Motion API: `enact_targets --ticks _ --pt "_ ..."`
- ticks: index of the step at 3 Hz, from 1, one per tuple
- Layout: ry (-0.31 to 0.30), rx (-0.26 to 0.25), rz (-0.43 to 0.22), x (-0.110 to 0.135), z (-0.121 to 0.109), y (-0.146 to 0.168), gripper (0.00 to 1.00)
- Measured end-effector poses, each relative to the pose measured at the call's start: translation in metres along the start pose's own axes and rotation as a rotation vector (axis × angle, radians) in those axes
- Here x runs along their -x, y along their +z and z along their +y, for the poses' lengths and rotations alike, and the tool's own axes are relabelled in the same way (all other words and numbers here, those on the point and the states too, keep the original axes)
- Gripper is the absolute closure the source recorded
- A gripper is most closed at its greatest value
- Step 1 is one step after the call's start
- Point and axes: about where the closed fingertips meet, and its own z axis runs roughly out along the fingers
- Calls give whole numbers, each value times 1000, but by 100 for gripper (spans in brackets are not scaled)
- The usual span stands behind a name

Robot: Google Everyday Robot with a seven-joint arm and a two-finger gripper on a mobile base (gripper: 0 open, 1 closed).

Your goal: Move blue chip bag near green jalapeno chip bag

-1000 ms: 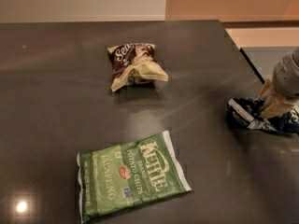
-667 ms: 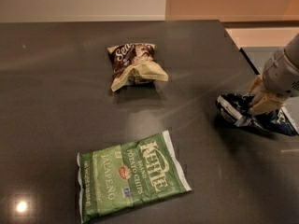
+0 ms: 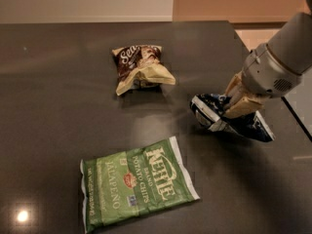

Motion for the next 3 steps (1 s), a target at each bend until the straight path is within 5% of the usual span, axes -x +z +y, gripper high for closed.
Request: enact_targets --ticks 1,3 --pt "-34 36 -75 33 12 5 100" --pt "-67 79 -150 67 33 6 62"
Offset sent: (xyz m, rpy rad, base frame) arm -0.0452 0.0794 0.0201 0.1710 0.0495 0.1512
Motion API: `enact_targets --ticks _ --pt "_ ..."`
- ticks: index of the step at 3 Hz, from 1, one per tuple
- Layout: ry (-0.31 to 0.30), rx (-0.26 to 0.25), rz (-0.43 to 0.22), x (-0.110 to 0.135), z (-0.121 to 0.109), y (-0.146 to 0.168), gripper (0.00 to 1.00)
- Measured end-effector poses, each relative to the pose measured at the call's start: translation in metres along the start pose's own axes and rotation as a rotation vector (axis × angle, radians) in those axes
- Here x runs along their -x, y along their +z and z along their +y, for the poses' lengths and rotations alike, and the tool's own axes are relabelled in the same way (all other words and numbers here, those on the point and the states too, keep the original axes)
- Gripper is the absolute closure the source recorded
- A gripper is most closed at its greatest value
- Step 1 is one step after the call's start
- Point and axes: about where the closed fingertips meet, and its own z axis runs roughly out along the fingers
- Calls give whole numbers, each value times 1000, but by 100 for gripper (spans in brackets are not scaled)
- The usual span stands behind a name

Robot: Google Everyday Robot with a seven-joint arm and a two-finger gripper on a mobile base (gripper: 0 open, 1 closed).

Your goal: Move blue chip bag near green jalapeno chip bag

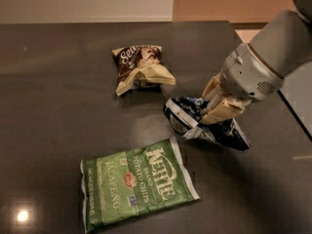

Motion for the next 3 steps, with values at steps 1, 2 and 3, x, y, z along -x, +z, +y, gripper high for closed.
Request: enact_targets --ticks 1,2,3 --pt "-3 -2 0 1 0 0 39" --pt "-6 -4 0 3 0 1 15" --pt "-8 -6 0 5 -1 2 0"
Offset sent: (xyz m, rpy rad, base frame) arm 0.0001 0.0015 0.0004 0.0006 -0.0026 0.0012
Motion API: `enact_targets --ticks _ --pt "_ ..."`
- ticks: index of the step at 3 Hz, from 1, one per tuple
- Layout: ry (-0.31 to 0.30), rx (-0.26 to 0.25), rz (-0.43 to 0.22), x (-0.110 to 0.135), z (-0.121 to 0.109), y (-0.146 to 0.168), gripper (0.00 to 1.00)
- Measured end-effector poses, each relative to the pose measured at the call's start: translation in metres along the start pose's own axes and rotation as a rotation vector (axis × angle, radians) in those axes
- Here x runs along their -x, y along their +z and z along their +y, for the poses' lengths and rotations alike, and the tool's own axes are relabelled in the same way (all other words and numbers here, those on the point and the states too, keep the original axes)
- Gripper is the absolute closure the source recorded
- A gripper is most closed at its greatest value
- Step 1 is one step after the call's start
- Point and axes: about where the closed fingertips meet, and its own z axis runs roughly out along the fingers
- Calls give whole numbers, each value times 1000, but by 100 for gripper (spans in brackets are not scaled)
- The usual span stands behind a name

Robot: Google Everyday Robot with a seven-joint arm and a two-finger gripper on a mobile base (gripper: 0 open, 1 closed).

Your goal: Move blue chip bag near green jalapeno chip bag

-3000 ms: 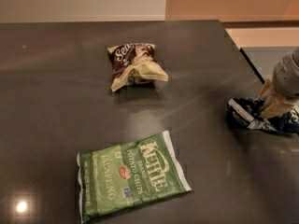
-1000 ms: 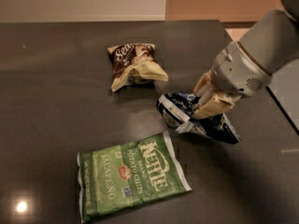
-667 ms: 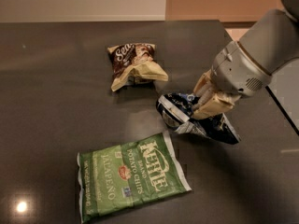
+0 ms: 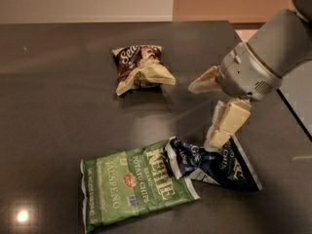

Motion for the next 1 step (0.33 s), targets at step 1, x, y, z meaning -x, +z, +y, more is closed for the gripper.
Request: enact_targets --ticks 1 --pt "0 0 0 0 0 0 0"
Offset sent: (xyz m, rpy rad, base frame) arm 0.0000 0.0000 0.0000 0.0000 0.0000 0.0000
